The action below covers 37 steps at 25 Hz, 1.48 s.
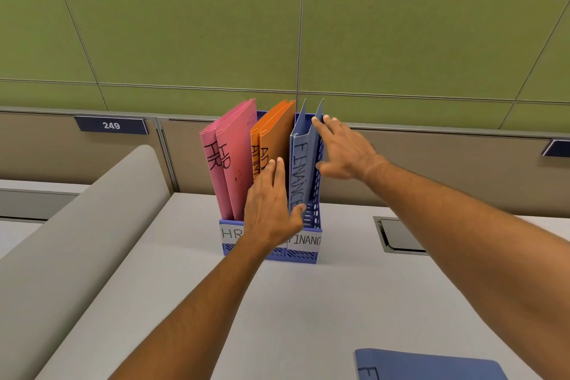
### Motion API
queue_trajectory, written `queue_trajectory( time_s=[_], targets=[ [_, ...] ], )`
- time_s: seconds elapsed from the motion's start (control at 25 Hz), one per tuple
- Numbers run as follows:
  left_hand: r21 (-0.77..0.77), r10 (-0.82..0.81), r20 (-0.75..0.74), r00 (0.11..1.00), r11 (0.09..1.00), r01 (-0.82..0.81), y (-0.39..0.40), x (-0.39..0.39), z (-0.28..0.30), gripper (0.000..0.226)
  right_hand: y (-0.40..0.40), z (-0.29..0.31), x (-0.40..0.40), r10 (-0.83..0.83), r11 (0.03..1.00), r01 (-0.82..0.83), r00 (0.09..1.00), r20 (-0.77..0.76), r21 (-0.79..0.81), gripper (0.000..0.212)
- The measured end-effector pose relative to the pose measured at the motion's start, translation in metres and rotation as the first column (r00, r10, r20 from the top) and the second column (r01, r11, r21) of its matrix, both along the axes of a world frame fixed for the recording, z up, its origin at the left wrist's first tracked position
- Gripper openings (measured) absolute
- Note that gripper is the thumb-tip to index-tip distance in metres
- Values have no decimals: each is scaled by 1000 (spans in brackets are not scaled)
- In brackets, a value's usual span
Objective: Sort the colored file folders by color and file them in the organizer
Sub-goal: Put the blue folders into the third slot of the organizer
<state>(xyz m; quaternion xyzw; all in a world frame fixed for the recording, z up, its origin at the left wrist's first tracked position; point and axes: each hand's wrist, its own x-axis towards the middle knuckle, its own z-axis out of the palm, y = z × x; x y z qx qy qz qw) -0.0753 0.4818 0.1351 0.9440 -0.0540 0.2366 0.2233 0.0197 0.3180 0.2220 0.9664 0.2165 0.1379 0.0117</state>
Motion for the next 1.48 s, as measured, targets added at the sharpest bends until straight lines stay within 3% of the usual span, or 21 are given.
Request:
queue_trajectory(
  time_s=[0.32,0.64,1.08,1.48],
  targets=[
    [150,26,13,1000,988,-27,4,-13,4,110,-14,-26,-51,-50,997,44,994,93,65,93],
    [222,-13,-4,1000,975,14,1,-46,1,111,-32,-53,-118,-142,989,139,986,85,40,91],
    [255,-82,-134,988,960,114,-44,-94,-52,112,-92,-121,-191,-254,966,256,965,-57,25,101],
    [266,35,-333,942,962,59,-110,-183,-111,117,-169,-180,-266,-215,974,225,954,-207,22,98]
  ],
)
